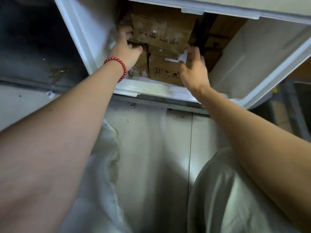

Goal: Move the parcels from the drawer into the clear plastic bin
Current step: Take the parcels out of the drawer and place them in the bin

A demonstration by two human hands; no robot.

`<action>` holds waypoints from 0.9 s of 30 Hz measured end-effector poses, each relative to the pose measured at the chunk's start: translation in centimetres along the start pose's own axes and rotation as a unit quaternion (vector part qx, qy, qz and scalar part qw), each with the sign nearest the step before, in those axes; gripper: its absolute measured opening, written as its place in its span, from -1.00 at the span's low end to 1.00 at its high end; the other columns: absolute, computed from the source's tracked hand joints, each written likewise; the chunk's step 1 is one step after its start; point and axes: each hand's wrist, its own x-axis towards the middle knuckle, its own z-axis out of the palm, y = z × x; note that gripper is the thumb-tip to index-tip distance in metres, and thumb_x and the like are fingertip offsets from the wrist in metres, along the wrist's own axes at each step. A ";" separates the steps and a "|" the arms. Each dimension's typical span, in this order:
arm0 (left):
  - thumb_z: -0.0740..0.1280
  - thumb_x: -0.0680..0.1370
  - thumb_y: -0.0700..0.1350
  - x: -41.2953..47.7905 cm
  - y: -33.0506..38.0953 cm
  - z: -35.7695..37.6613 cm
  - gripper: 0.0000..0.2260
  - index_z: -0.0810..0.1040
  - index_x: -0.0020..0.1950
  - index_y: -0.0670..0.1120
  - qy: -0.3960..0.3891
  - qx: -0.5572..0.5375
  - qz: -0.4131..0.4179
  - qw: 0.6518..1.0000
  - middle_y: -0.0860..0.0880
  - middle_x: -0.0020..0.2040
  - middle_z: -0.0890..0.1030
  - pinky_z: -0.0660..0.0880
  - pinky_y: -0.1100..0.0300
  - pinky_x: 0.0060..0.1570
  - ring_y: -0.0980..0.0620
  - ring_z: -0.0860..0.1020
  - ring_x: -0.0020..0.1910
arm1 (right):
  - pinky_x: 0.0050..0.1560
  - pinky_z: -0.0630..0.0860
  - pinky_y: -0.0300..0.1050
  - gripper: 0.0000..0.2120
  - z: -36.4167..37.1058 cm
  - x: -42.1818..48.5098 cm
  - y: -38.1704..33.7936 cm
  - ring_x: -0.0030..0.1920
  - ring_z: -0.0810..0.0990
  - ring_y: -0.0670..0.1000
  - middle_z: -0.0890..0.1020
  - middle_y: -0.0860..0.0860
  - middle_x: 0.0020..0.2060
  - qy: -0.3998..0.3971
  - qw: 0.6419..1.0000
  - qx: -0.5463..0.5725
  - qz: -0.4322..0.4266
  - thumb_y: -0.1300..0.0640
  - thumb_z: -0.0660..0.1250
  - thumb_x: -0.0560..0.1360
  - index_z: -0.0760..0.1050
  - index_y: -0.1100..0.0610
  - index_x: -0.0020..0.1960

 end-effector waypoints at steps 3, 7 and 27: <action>0.30 0.56 -0.21 -0.4 -0.3 -0.4 -0.61 0.30 0.36 -0.09 0.012 -0.047 -0.013 0.999 -0.03 0.35 0.44 0.46 0.11 0.24 0.05 0.44 0.28 | -0.08 0.32 -0.36 -0.71 -0.6 -0.8 0.0 0.08 0.46 -0.03 0.48 0.06 0.26 0.017 1.000 0.023 -0.011 0.19 0.12 0.61 0.38 0.13 0.32; 0.13 0.65 0.01 -2.3 0.1 -0.3 -0.63 0.25 0.44 -0.05 0.016 -0.165 -0.080 0.983 0.00 0.25 0.45 0.51 0.20 0.00 -0.02 0.52 0.23 | 0.05 0.50 -0.14 -0.84 -1.2 -1.8 0.0 0.03 0.57 -0.04 0.57 -0.06 0.03 0.007 0.990 0.129 0.064 0.05 0.06 0.64 0.39 0.04 0.09; 0.38 0.43 0.23 -14.8 1.3 -1.7 -0.44 0.24 0.32 0.11 -0.130 -0.161 -0.107 0.972 -0.06 0.26 0.50 0.49 0.15 -0.12 -0.09 0.53 0.15 | 0.02 0.59 -0.03 -0.24 -6.0 -8.1 0.4 0.17 0.59 0.04 0.50 0.04 0.30 -0.174 0.914 0.325 0.167 -0.19 0.45 0.36 0.26 0.02 0.45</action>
